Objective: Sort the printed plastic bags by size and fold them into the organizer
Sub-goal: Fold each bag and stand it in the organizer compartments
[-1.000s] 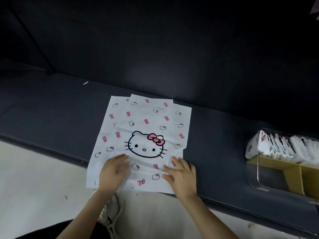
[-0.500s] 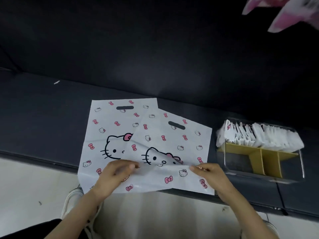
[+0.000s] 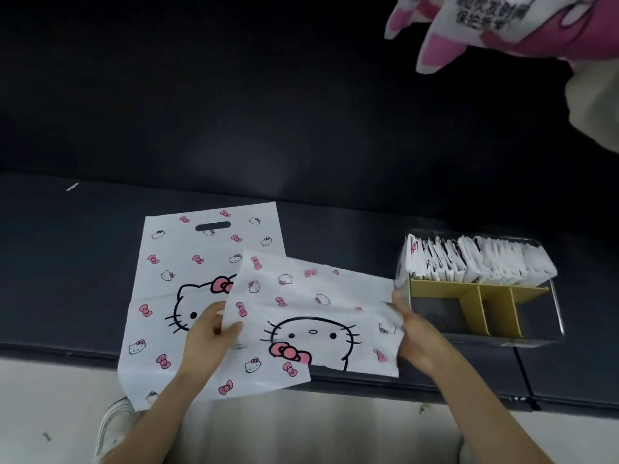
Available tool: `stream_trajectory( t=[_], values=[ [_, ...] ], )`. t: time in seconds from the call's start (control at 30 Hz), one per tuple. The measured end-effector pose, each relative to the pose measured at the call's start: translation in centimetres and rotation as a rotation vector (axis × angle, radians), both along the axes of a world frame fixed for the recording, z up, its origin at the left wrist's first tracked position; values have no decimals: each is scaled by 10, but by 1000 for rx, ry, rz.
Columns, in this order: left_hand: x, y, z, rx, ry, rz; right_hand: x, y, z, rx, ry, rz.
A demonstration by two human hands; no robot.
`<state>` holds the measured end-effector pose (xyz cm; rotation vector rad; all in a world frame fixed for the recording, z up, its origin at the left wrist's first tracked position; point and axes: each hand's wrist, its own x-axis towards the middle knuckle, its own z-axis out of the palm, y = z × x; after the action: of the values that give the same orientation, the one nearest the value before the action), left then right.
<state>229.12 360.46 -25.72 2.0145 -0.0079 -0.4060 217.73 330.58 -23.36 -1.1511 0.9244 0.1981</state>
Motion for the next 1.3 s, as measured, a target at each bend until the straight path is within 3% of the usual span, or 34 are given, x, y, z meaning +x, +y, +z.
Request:
stream_trajectory(
  t=[0.17, 0.3, 0.37, 0.53, 0.73, 0.83, 0.9, 0.93, 1.0, 1.13, 1.17, 1.27, 1.3],
  values=[
    [-1, 8, -17, 210, -58, 44, -13, 16, -10, -140, 7, -12],
    [-4, 13, -22, 329, -40, 3, -18, 41, -28, -566, 143, 4],
    [-4, 13, -23, 368, -39, -24, -17, 53, -27, -675, 226, -30],
    [-3, 9, -30, 453, -40, -16, -16, 58, -23, -697, 249, -71],
    [-9, 4, -34, 554, -107, 12, -15, 56, -18, -752, 272, 23],
    [-12, 3, -36, 725, -396, -83, -14, 55, -19, -761, 278, 39],
    [-19, -2, -40, 746, -631, -170, -14, 54, -23, -768, 278, 42],
    [-24, -6, -42, 734, -660, -262, -14, 53, -25, -777, 273, 43],
    [-34, -15, -49, 718, -627, -414, -14, 50, -29, -776, 265, 44],
    [-46, -18, -69, 753, -483, -521, -17, 50, -28, -784, 257, 43],
    [-47, -17, -74, 781, -484, -528, -18, 54, -25, -857, 269, 62],
    [-47, -17, -75, 834, -483, -520, -26, 71, -37, -1499, 219, 236],
    [-48, -18, -76, 837, -490, -514, -25, 81, -44, -1581, 155, 332]
  ],
)
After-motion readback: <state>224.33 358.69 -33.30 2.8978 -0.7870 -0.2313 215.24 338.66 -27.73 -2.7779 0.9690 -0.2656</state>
